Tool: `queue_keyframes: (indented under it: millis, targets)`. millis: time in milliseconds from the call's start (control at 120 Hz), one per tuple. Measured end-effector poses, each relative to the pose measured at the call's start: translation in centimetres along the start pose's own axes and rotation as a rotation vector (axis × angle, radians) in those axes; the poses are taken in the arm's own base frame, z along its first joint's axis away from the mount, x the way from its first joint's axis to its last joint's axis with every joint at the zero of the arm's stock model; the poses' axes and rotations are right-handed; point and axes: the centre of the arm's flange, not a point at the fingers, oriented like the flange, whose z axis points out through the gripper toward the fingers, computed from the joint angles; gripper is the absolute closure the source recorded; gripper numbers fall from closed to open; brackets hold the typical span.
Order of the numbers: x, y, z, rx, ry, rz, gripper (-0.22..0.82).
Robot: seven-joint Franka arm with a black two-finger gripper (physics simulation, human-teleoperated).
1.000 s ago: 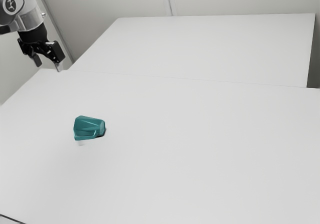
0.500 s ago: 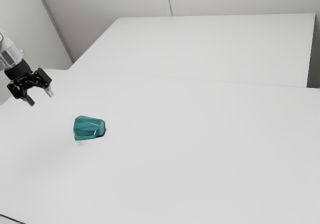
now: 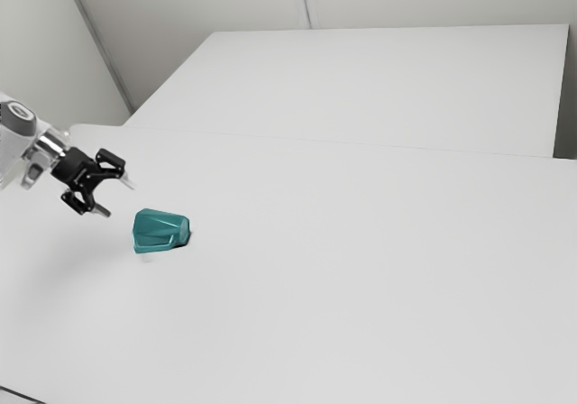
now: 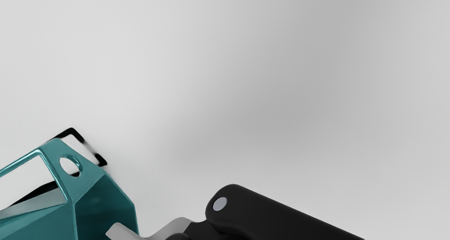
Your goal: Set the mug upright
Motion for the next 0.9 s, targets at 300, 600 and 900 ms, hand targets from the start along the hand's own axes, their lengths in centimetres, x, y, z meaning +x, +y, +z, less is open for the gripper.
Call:
queue_keyframes:
  millis: [300,600,900]
  targets:
    - [-2.2,3.4,3.9,0.059,0.021,-0.084,0.0]
    - [-3.5,3.5,5.5,0.094,0.002,-0.106,0.0]
    - [-3.8,2.8,7.3,0.144,0.004,-0.123,0.0]
